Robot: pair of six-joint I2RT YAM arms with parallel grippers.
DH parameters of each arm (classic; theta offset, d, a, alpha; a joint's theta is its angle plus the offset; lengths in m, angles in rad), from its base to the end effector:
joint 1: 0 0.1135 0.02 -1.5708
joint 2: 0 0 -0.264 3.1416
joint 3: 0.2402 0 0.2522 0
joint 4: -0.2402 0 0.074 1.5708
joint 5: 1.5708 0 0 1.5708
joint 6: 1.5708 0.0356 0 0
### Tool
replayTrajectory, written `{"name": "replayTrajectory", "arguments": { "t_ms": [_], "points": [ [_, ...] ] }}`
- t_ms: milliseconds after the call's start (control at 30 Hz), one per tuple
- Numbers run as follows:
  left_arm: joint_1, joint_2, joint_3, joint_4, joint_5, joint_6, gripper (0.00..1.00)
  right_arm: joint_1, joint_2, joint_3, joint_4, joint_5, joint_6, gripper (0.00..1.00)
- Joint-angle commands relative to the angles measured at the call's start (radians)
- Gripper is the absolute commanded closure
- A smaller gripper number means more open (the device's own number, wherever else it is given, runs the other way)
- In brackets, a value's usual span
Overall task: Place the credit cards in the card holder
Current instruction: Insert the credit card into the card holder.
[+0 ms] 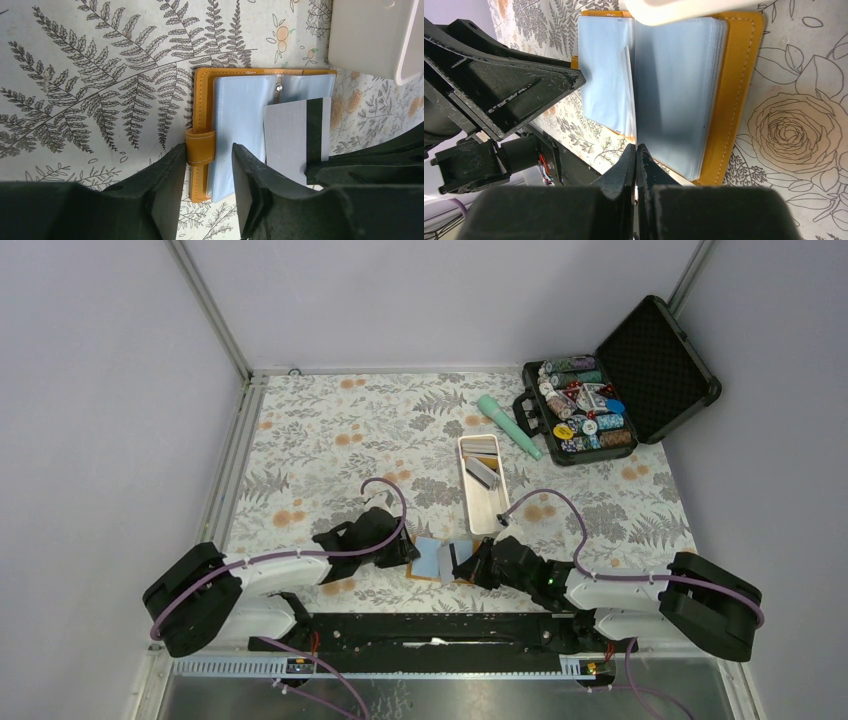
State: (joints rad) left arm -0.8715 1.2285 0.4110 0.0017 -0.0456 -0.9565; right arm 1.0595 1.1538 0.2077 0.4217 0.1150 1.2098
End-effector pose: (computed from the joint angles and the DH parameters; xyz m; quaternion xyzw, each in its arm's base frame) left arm 0.1414 -0.1656 0.1448 -0.0479 0.9282 -0.2789 0.2418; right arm 0.1013 0.1721 0.1365 0.0936 0.8602 0.4311 0.2559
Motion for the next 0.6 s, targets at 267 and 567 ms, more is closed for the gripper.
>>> {"name": "replayTrajectory", "arguments": {
  "t_ms": [267,567],
  "points": [
    [-0.013,0.050,0.012,-0.008,0.012,0.020,0.66,0.008,0.030,-0.013,0.046,0.054,0.017,1.00],
    [-0.014,0.060,0.013,-0.009,0.015,0.022,0.70,0.008,0.055,-0.022,0.074,0.089,0.019,1.00]
  ]
}}
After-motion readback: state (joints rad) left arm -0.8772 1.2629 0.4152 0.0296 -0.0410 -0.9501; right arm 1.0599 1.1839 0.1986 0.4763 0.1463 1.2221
